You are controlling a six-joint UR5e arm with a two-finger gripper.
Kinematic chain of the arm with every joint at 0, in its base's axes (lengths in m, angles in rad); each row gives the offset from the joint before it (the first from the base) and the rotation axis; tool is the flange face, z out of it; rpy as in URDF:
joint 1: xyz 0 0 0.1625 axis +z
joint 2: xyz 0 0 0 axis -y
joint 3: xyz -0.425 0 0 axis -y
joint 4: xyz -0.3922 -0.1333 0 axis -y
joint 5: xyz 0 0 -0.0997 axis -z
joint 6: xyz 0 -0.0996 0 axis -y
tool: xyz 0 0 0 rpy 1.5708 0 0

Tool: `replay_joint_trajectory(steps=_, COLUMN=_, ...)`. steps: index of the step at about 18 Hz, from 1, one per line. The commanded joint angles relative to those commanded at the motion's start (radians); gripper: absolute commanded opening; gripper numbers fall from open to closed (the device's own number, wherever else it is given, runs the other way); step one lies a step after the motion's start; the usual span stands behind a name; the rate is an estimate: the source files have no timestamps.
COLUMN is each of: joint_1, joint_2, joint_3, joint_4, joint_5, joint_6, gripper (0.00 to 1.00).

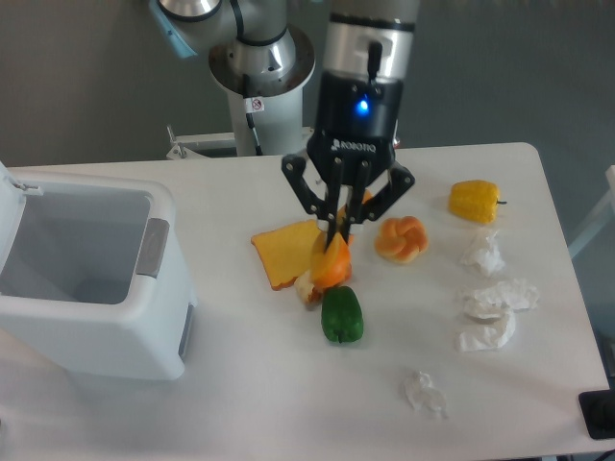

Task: Place the long bread in the trash can
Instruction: 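Lift the long orange bread loaf up off the table, then carry the held bread loaf over to the white trash bin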

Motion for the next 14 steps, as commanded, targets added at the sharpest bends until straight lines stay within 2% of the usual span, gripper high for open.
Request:
replay_joint_trajectory(steps=7, joint_1=-0.009, joint_2=0.06, joint_3=-0.002, joint_4=0.003, joint_5=-0.092, joint_6=-0.027, gripper=0.0)
replay_joint_trajectory(steps=9, joint_1=-0.018, joint_2=0.06, joint_3=0.002, joint_4=0.021, joint_5=-0.095, joint_6=-0.037, gripper=0.0)
replay_joint_trajectory(steps=14, joint_1=-0.064, joint_2=0.061, joint_3=0.0, joint_4=0.023, joint_5=-0.129, joint_6=-0.06, gripper=0.0)
